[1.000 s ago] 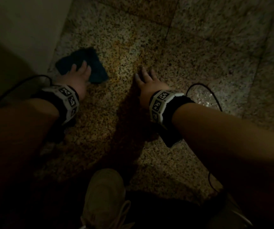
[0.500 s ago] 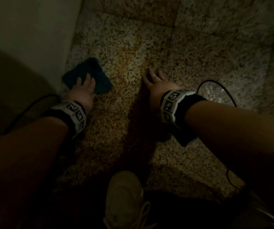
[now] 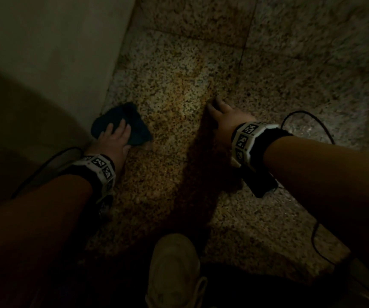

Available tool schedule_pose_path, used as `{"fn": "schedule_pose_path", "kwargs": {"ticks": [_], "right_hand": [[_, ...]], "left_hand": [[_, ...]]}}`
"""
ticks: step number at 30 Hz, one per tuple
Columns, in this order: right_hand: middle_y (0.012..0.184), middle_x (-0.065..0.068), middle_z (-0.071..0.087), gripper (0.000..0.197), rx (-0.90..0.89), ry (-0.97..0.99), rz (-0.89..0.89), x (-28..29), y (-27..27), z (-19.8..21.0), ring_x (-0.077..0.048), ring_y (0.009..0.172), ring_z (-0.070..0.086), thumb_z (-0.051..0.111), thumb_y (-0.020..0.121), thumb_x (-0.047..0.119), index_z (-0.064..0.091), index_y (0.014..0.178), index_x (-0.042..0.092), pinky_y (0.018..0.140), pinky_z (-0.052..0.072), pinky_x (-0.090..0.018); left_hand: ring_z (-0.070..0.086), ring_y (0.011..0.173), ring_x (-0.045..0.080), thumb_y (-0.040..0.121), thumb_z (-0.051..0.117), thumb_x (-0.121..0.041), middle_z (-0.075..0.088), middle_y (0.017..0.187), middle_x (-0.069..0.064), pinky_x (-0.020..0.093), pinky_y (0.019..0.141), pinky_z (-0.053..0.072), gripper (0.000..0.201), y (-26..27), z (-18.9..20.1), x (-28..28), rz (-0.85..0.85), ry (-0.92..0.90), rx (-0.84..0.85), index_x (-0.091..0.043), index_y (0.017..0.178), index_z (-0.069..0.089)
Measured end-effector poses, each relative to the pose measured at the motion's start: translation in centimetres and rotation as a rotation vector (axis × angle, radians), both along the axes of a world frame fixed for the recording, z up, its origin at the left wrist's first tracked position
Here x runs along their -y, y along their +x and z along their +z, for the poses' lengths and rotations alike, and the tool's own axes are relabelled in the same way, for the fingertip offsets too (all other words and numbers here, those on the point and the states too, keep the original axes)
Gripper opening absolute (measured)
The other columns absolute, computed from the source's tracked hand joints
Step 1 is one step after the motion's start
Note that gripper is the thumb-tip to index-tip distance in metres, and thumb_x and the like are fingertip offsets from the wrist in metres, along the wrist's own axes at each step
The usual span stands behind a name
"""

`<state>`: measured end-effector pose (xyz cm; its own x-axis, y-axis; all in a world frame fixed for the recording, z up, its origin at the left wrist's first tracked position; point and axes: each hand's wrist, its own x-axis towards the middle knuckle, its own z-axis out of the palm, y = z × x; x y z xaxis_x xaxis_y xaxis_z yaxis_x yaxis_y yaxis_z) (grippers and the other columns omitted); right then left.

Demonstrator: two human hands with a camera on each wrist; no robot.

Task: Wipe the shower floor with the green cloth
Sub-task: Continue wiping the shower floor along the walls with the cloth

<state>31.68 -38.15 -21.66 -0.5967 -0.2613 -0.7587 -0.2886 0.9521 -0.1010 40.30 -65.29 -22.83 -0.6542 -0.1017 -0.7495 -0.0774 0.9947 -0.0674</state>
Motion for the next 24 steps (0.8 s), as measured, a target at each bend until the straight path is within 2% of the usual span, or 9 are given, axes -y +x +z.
{"fn": "schedule_pose_path", "kwargs": {"ticks": [2,5,9,12,17,24], "right_hand": [[0.156,0.007,-0.022,0.070,-0.017,0.003,-0.030,-0.5,-0.9,-0.6,-0.024,0.145,-0.017,0.041,0.100,0.027,-0.008,0.150,0.034,0.116,0.014,-0.050],[0.156,0.005,-0.023,0.064,-0.032,-0.013,-0.047,-0.8,-2.2,-0.9,-0.026,0.144,-0.018,0.033,0.102,0.038,-0.009,0.150,0.036,0.117,0.005,-0.049],[0.157,0.005,-0.019,0.064,-0.101,-0.076,-0.109,-0.1,-4.6,-0.7,-0.025,0.145,-0.016,0.031,0.101,0.045,-0.008,0.150,0.034,0.116,0.006,-0.049],[0.157,0.006,-0.021,0.065,-0.038,-0.055,-0.137,1.1,-6.0,-0.6,-0.027,0.144,-0.018,0.033,0.101,0.045,-0.008,0.150,0.035,0.116,0.002,-0.053],[0.155,0.006,-0.027,0.067,-0.035,-0.065,-0.115,1.2,-5.8,-1.7,-0.028,0.142,-0.024,0.032,0.099,0.050,-0.012,0.149,0.037,0.115,-0.007,-0.053],[0.153,0.005,-0.031,0.070,-0.021,-0.051,-0.081,0.8,-5.9,-1.8,-0.027,0.141,-0.027,0.029,0.098,0.055,-0.017,0.147,0.037,0.117,-0.004,-0.053]], "left_hand": [[-0.005,0.144,0.033,0.104,0.026,-0.025,-0.013,0.158,0.005,0.040,0.115,0.006,0.058,-2.0,-0.1,-0.4,0.028,0.015,-0.018,-0.013,0.151,-0.004],[-0.007,0.144,0.033,0.104,0.024,-0.027,-0.015,0.157,0.004,0.040,0.116,0.006,0.058,-4.8,-0.3,-1.0,0.037,0.013,-0.039,-0.014,0.151,-0.006],[-0.007,0.144,0.033,0.104,0.024,-0.025,-0.014,0.158,0.004,0.041,0.115,0.009,0.057,-8.3,-0.6,-1.9,0.039,0.013,-0.064,-0.014,0.151,-0.006],[-0.008,0.144,0.033,0.104,0.027,-0.026,-0.016,0.157,0.003,0.043,0.115,0.010,0.059,-11.5,-0.9,-2.3,0.037,-0.001,-0.053,-0.015,0.151,-0.007],[-0.005,0.144,0.036,0.104,0.026,-0.028,-0.013,0.158,0.005,0.045,0.116,0.011,0.058,-16.9,-1.2,-2.6,0.004,0.002,-0.082,-0.014,0.151,-0.005],[-0.004,0.144,0.036,0.104,0.025,-0.028,-0.012,0.158,0.007,0.044,0.114,0.009,0.058,-23.6,-0.1,-4.3,0.025,-0.067,-0.078,-0.013,0.151,-0.006]]}}
